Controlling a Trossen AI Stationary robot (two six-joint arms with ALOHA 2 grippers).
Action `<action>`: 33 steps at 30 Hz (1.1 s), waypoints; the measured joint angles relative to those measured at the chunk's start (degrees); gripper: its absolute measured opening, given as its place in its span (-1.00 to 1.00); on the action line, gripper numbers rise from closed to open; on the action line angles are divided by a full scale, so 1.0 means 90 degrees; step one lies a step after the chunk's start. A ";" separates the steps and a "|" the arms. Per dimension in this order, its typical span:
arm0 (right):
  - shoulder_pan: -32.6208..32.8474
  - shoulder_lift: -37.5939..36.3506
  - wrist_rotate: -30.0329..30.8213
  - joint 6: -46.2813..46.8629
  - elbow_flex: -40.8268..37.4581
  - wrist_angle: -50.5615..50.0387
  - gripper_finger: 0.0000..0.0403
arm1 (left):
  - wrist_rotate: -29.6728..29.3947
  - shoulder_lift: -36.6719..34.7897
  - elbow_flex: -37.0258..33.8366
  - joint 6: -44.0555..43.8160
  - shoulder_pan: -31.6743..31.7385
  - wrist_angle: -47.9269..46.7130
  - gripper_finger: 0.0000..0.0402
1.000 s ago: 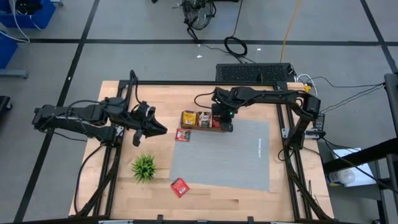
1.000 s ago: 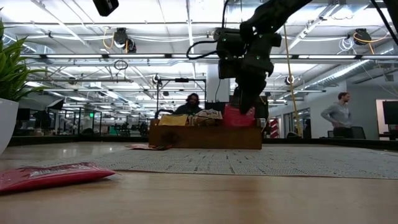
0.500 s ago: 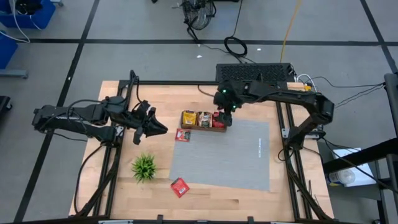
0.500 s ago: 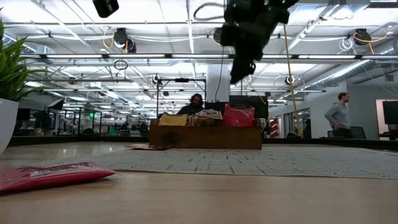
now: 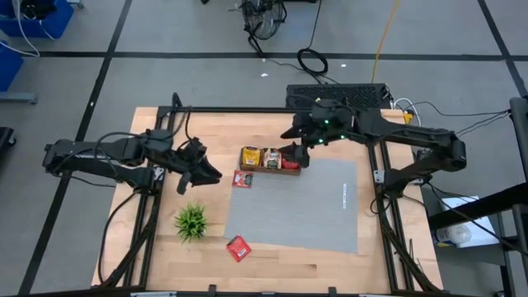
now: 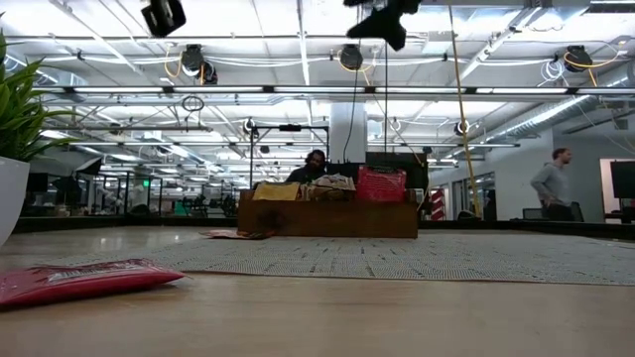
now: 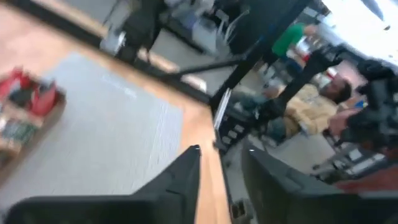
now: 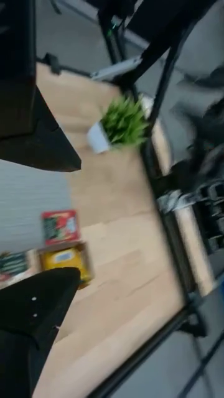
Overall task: Pick & Place Tea
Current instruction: Put the red tea bag into the right section of the wooden organizer
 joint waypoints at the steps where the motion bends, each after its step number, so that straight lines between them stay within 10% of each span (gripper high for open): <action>1: 0.0054 -0.0014 -0.0002 0.0000 0.0000 0.0125 0.23 | 0.0028 -0.0001 0.0000 -0.0050 0.0005 -0.0187 -0.33; 8: 0.0165 -0.0103 -0.0003 0.0283 0.0000 0.0035 0.20 | -0.0161 0.0232 0.0646 -0.0836 -0.0221 -0.1608 0.05; 19: 0.0379 -0.0101 -0.0019 0.0428 0.0000 0.0110 0.18 | -0.1495 0.1945 0.2606 -0.2337 -0.1525 -0.4516 -0.16; 33: 0.0449 -0.0281 -0.0019 0.0325 -0.0005 0.0076 0.18 | -0.1550 0.3703 0.2667 -0.5009 -0.2958 -0.3164 -0.22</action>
